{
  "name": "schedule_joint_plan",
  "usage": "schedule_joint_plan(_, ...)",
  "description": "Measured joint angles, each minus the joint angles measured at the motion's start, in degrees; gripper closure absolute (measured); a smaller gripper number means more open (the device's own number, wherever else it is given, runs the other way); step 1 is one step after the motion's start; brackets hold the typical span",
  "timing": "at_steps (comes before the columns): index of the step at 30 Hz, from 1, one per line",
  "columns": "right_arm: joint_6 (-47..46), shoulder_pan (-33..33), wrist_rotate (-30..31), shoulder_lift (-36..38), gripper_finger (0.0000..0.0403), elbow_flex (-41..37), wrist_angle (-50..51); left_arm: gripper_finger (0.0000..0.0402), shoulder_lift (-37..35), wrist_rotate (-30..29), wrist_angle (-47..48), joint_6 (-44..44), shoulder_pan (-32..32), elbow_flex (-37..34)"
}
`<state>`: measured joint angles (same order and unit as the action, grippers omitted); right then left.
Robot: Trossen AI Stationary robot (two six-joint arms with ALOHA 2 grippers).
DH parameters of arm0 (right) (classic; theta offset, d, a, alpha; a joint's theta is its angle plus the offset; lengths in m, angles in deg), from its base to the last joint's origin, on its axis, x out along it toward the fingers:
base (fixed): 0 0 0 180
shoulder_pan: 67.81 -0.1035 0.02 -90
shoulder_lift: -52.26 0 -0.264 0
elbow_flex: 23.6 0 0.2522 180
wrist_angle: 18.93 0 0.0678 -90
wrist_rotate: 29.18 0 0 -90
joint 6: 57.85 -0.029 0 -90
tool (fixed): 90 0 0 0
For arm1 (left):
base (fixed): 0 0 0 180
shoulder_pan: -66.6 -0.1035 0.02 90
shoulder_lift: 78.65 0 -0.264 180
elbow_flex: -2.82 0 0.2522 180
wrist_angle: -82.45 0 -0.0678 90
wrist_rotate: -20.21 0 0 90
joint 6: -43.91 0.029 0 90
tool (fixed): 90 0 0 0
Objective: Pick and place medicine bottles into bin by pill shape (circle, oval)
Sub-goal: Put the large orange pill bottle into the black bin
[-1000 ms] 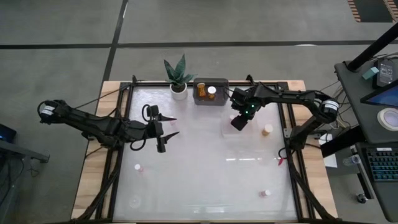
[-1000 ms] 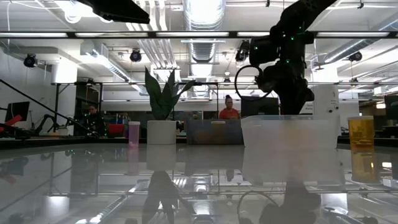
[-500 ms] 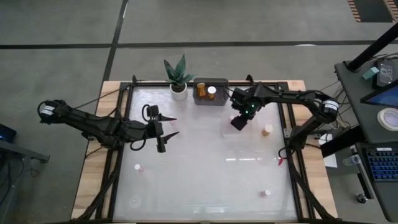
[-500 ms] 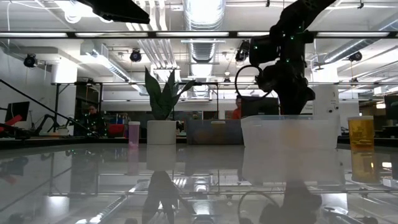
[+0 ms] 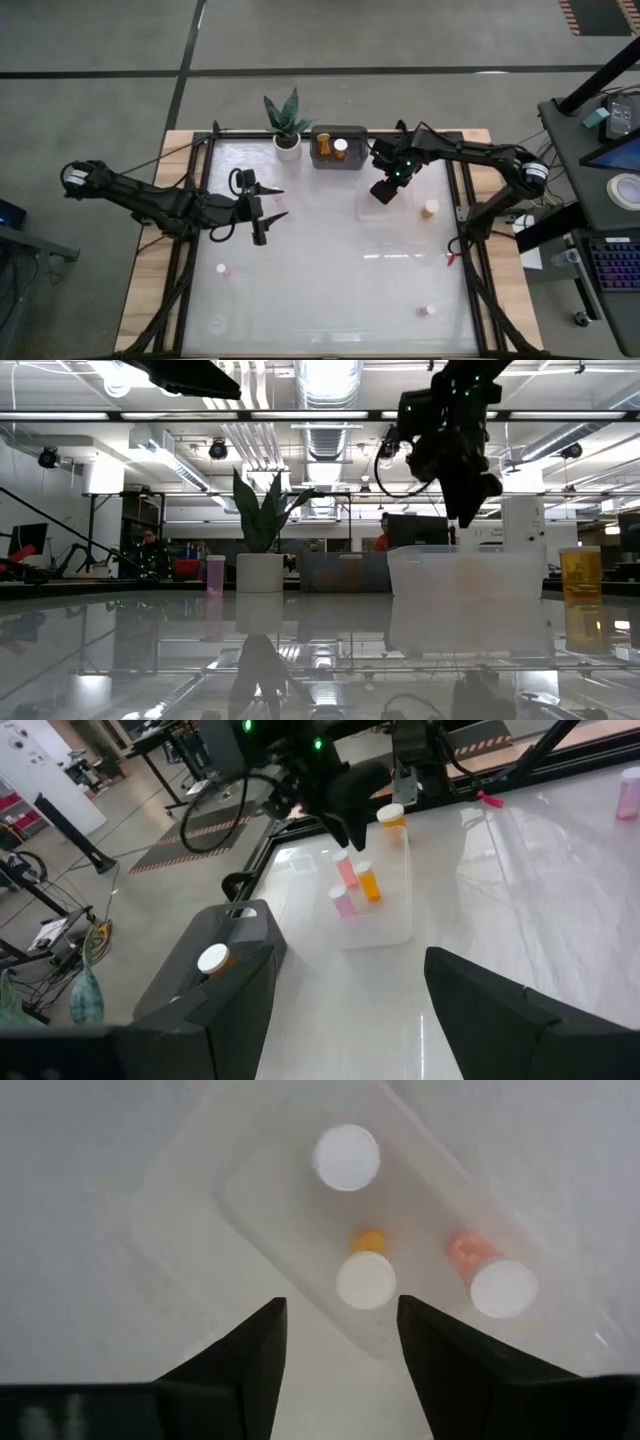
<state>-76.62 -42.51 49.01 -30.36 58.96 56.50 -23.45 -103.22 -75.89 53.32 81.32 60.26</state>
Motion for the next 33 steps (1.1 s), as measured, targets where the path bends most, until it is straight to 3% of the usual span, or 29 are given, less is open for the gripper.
schedule_joint_plan(7, -4.1, -4.8, 3.2, 5.3, 0.0227, -0.3, 0.0, 0.0162, 0.0, 0.0, -0.1, 0.0, 0.0, 0.0)
schedule_joint_plan(16, -14.6, -17.1, 10.2, 11.8, 0.0231, -1.9, -0.9, 0.0162, 0.0, 0.0, -0.2, 0.0, 0.0, 0.0)
schedule_joint_plan(28, -33.5, -34.3, 10.3, 12.0, 0.023, -2.0, -1.1, 0.0162, 0.0, 0.0, -0.1, 0.0, 0.0, 0.0)
schedule_joint_plan(33, -36.4, -39.2, 10.3, 12.0, 0.023, -2.0, -1.0, 0.0162, 0.0, 0.0, -0.1, 0.0, 0.0, 0.0)
